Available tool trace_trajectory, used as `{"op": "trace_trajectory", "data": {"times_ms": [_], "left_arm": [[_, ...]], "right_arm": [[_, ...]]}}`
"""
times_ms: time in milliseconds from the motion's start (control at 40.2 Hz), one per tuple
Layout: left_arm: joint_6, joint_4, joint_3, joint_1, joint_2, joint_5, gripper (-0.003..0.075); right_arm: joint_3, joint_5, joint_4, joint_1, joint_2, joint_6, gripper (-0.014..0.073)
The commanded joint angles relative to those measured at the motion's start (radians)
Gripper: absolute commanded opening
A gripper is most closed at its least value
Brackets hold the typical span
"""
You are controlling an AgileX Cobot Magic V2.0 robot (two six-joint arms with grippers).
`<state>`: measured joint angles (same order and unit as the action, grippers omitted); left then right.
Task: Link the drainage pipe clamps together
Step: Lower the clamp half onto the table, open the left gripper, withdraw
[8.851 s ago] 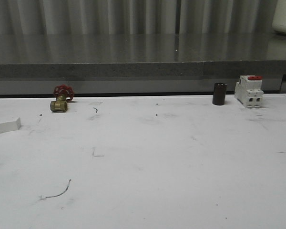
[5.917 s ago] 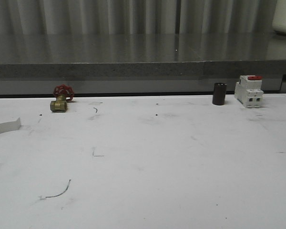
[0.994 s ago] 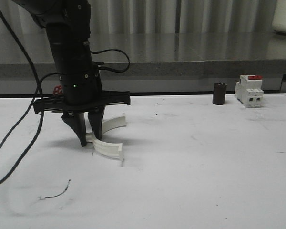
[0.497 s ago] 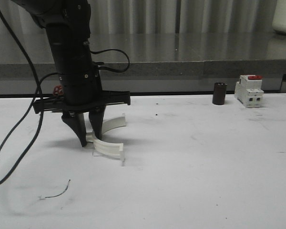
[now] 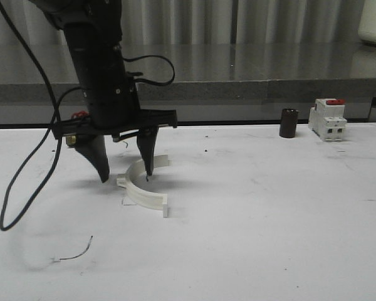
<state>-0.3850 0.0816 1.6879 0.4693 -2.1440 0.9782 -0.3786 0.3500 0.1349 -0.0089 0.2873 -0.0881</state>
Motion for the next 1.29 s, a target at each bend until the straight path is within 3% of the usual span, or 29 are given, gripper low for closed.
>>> {"op": "trace_trajectory", "data": {"times_ms": [0, 149, 249, 448, 472, 895, 1094, 1268], "left_arm": [[0.103, -0.02, 0.072, -0.001, 0.11, -0.009, 0.0461], [0.132, -0.12, 0.08, -0.001, 0.192, -0.012, 0.0428], [0.151, -0.173, 0.08, -0.001, 0.241, 0.002, 0.0341], [0.156, -0.233, 0.08, -0.003, 0.354, 0.018, -0.0004], [0.156, -0.233, 0.08, -0.005, 0.366, 0.018, -0.0019], [0.156, -0.307, 0.043, -0.04, 0.562, 0.021, -0.002], [0.156, -0.316, -0.161, -0.159, 0.725, -0.049, -0.002], [0.158, -0.314, -0.442, -0.235, 0.909, -0.188, -0.002]], "right_arm": [[-0.033, -0.075, 0.001, 0.0, 0.016, 0.002, 0.0592], [-0.033, -0.075, 0.001, 0.0, 0.016, 0.002, 0.0592], [-0.033, -0.075, 0.001, 0.0, 0.016, 0.002, 0.0592], [-0.033, -0.075, 0.001, 0.0, 0.016, 0.002, 0.0592], [-0.033, -0.075, 0.001, 0.0, 0.016, 0.002, 0.0592], [-0.033, -0.075, 0.001, 0.0, 0.016, 0.002, 0.0592], [-0.033, -0.074, 0.001, 0.0, 0.016, 0.002, 0.0592], [-0.033, -0.074, 0.001, 0.0, 0.016, 0.002, 0.0592]]}}
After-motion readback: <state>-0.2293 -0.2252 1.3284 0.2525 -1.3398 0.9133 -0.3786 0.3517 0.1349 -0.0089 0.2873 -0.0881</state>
